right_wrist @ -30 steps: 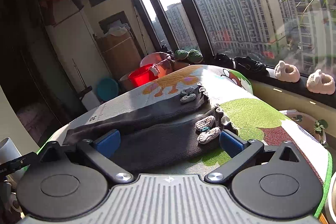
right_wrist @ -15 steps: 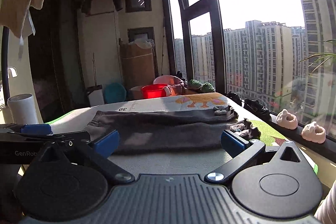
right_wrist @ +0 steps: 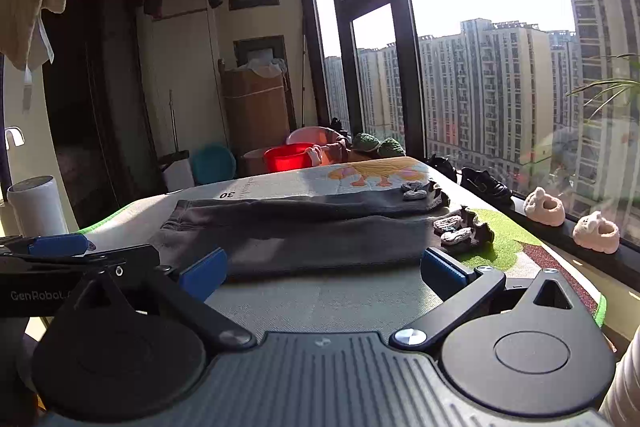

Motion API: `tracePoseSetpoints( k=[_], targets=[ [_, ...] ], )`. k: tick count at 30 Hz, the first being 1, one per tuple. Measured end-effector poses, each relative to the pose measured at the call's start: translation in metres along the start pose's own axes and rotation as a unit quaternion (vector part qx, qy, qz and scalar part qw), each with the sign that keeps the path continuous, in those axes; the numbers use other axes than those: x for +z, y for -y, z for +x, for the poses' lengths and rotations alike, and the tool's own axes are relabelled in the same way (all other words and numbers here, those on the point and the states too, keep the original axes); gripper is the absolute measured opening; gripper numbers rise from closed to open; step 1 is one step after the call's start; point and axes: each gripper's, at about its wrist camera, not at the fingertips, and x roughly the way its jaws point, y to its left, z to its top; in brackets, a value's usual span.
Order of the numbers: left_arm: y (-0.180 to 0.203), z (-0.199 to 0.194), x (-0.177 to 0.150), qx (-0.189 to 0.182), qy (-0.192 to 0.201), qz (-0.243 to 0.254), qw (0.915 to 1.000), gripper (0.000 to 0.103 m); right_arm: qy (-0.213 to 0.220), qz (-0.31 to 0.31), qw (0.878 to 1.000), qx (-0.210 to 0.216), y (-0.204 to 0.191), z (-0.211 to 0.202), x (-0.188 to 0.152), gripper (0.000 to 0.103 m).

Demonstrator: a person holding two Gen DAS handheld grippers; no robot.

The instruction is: Fold clothes

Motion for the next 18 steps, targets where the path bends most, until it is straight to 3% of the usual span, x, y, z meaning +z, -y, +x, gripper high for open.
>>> tracePoseSetpoints(
  k=[18],
  targets=[
    [-0.003, -0.0053, -0.0027, 0.008, 0.015, -0.003, 0.9998, 0.103, -0.001, -0.016, 1.0, -0.008, -0.0077, 0.0036, 0.0002, 0.103]
  ],
)
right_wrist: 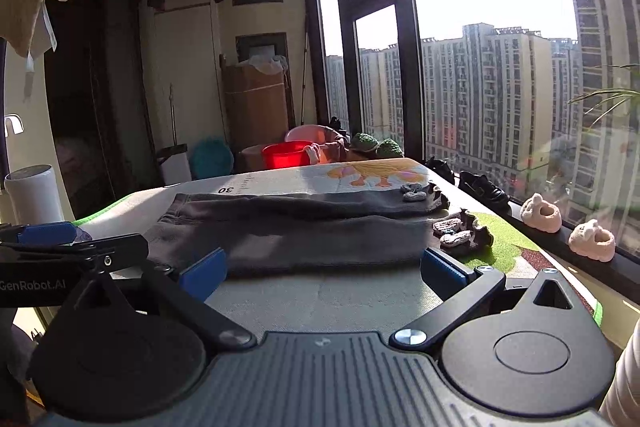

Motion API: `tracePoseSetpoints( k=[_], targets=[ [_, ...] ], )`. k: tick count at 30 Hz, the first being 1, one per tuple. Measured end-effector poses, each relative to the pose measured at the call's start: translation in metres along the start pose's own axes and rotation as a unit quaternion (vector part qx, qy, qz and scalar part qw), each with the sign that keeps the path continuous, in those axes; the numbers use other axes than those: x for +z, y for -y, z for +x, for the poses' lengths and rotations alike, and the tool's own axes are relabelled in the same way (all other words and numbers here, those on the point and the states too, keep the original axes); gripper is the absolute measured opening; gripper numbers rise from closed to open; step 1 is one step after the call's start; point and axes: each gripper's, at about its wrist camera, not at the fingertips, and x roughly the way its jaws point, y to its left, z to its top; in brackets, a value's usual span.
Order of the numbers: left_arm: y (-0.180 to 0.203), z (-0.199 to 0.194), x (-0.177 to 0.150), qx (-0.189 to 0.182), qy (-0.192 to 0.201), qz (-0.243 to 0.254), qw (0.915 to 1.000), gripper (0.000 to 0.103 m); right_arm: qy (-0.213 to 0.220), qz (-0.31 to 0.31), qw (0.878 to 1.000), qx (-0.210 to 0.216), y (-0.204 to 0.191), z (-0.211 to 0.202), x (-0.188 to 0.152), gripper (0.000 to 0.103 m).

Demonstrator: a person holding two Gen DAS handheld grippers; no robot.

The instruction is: Fold clothes

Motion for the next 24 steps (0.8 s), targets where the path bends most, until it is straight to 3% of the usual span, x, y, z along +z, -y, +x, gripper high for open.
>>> tracePoseSetpoints(
  k=[8, 24],
  targets=[
    [0.003, 0.001, -0.002, 0.003, -0.009, 0.003, 1.0, 0.103, -0.008, 0.004, 1.0, 0.002, 0.0, 0.002, 0.0, 0.103],
    [0.003, 0.01, -0.008, 0.012, -0.05, -0.003, 0.9987, 0.103, -0.066, 0.01, 0.998, 0.006, -0.001, 0.019, -0.007, 0.103]
  ],
)
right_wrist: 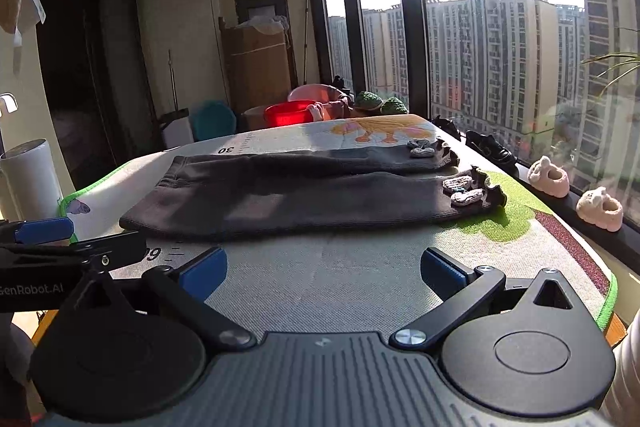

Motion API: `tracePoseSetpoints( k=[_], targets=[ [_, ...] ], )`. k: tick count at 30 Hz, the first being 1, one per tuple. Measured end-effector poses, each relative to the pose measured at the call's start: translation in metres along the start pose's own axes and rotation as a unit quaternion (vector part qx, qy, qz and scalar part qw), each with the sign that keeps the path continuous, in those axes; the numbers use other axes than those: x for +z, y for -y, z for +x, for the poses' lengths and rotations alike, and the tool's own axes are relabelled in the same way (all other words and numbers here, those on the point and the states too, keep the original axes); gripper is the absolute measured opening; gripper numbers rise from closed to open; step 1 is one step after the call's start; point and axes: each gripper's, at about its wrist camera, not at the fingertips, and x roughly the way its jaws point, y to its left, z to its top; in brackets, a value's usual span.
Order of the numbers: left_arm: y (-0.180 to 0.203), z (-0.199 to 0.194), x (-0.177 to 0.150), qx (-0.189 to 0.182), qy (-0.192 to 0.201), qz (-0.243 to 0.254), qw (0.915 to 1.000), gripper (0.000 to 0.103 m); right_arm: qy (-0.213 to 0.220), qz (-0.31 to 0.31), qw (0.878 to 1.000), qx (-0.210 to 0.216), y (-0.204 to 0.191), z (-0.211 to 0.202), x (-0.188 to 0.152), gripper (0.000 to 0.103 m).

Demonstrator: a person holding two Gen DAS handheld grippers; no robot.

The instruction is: Fold clothes

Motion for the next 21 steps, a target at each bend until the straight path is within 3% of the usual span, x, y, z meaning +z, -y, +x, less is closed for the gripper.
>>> tracePoseSetpoints(
  k=[21],
  targets=[
    [0.0001, 0.0063, -0.0004, 0.001, -0.019, -0.008, 0.9998, 0.103, -0.016, 0.001, 1.0, 0.003, -0.0017, 0.0027, 0.0003, 0.103]
  ],
)
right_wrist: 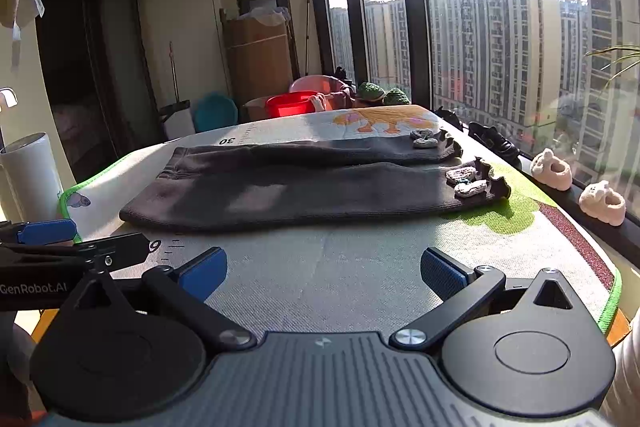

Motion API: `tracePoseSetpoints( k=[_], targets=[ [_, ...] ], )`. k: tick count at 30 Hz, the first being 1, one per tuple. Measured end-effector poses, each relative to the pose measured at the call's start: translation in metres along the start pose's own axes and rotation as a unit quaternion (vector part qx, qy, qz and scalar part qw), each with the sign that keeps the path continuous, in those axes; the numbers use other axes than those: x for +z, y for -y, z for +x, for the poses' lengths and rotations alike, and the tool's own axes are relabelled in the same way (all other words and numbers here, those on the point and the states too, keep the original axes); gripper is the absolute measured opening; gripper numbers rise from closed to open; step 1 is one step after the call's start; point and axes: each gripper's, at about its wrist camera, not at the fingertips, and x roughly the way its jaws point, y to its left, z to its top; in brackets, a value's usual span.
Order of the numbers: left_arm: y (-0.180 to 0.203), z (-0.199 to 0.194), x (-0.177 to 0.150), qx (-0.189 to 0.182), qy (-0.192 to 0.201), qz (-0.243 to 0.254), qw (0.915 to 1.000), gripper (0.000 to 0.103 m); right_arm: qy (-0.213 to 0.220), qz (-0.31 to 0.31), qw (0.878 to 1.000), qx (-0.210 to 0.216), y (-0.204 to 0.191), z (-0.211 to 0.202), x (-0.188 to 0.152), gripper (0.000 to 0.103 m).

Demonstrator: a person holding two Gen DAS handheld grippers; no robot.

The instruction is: Fold clothes

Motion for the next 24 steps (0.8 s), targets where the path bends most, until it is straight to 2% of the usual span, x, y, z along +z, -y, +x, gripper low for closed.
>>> tracePoseSetpoints(
  k=[24],
  targets=[
    [0.0028, 0.0049, -0.001, -0.001, -0.009, -0.001, 1.0, 0.103, -0.005, 0.002, 1.0, 0.0, -0.002, 0.0007, -0.0016, 0.103]
  ],
)
